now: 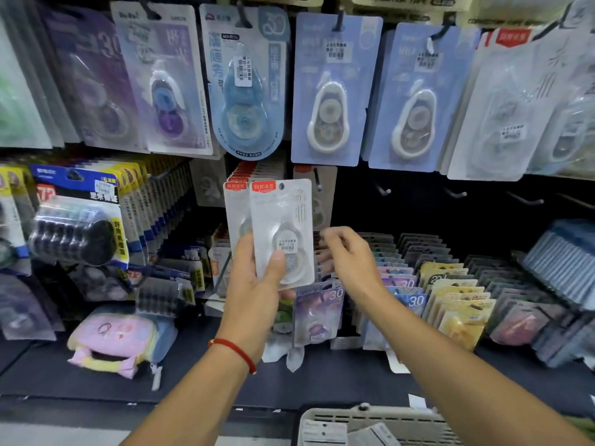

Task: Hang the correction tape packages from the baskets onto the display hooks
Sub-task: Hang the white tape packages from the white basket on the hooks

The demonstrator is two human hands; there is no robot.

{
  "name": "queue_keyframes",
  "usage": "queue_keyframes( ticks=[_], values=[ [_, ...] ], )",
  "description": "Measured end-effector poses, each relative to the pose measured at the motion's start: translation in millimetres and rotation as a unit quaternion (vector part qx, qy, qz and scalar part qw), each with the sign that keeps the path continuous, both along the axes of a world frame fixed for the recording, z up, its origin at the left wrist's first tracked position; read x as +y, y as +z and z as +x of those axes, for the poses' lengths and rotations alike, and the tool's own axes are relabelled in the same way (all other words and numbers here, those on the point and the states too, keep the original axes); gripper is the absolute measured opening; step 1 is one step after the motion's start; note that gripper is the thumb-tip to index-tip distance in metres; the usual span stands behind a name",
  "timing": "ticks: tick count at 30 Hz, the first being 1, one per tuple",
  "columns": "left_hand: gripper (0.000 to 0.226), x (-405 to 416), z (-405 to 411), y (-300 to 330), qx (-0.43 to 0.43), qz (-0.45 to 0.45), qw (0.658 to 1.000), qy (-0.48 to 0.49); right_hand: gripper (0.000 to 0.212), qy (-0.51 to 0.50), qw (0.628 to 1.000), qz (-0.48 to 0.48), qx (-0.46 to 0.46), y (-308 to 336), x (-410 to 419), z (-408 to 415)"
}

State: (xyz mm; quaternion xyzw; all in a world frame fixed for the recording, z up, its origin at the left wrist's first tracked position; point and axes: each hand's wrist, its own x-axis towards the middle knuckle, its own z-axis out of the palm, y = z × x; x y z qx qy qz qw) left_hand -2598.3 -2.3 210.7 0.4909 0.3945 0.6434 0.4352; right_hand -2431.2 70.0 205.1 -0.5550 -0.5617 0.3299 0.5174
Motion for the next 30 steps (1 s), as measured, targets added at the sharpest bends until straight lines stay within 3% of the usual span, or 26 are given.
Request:
queue_keyframes(
  ticks=[3,5,10,19,21,24,30],
  values=[
    [0.024,-1,3,1,-0.010,-0.012,0.999,-0.040,0.030,0.119,0.992,0.049,-0.001,8,-37,5],
    [0.028,-3,6,1,-0.004,-0.019,0.998,-0.063,0.024,0.146,0.988,0.058,-0.008,11,-51,7],
    [0.036,-1,16,1,-0.010,-0.028,0.996,-0.078,0.014,0.102,0.993,0.047,0.040,21,-63,8],
    [0.038,1,12,1,-0.015,-0.038,0.997,-0.071,0.018,0.055,0.994,0.045,0.080,26,-63,1],
    [0.039,2,6,-2,0.105,-0.020,0.994,0.022,0.018,0.023,0.996,0.063,0.053,18,-56,2],
    [0.053,7,-6,-5,0.326,0.053,0.931,0.157,0.020,-0.026,0.998,0.059,0.001,10,-29,1],
    [0.080,17,-9,-17,0.481,0.038,0.865,0.137,0.035,-0.098,0.995,0.011,-0.010,5,49,-19]
  ],
)
